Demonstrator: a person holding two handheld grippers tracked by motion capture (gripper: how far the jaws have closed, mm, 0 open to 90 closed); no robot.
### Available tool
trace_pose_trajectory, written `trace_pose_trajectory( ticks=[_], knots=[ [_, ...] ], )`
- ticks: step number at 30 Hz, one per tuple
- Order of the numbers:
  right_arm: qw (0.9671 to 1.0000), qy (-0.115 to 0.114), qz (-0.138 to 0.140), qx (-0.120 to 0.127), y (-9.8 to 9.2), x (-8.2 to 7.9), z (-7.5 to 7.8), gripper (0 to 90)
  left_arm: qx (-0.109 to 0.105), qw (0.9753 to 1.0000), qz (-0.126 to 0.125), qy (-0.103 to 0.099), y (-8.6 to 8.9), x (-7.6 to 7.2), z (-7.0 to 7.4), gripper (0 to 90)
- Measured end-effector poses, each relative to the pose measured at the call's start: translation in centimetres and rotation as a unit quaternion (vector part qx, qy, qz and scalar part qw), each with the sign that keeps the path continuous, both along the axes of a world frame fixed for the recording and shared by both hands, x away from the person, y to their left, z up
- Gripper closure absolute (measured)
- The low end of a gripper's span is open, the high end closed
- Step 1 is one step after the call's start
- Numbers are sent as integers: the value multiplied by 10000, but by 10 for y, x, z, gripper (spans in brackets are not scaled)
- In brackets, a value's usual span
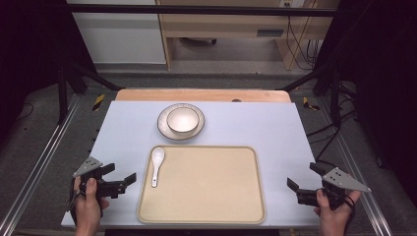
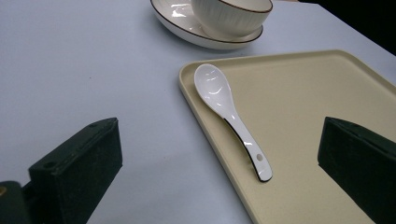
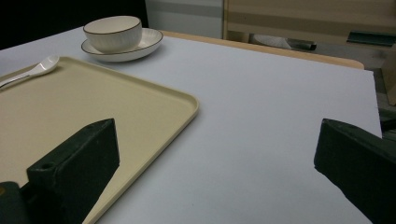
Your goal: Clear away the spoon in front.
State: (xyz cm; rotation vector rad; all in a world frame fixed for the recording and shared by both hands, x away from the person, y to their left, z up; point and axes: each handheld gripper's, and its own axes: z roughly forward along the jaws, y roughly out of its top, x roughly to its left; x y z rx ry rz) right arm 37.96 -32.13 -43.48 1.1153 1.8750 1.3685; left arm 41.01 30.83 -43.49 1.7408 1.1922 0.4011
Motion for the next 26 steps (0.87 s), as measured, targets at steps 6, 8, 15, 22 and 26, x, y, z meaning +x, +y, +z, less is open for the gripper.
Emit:
trace_pose_trajectory(
  ticks=[6,8,15,22,26],
  knots=[
    [10000,3,-22,3,-1,0,0,5,10,10000,-41,-33,5,0,2,0],
    [10000,-5,-12,-17,-1,0,0,5,37,10000,-46,-60,8,0,3,0],
    [10000,8,-23,5,-3,0,-1,5,-65,9999,32,-133,20,-4,6,0],
    [10000,7,-5,3,-2,1,-1,5,-102,9998,128,-133,29,-5,6,0],
    [10000,19,-20,52,-4,1,-2,5,-76,9999,85,-112,28,-4,6,0]
  ],
)
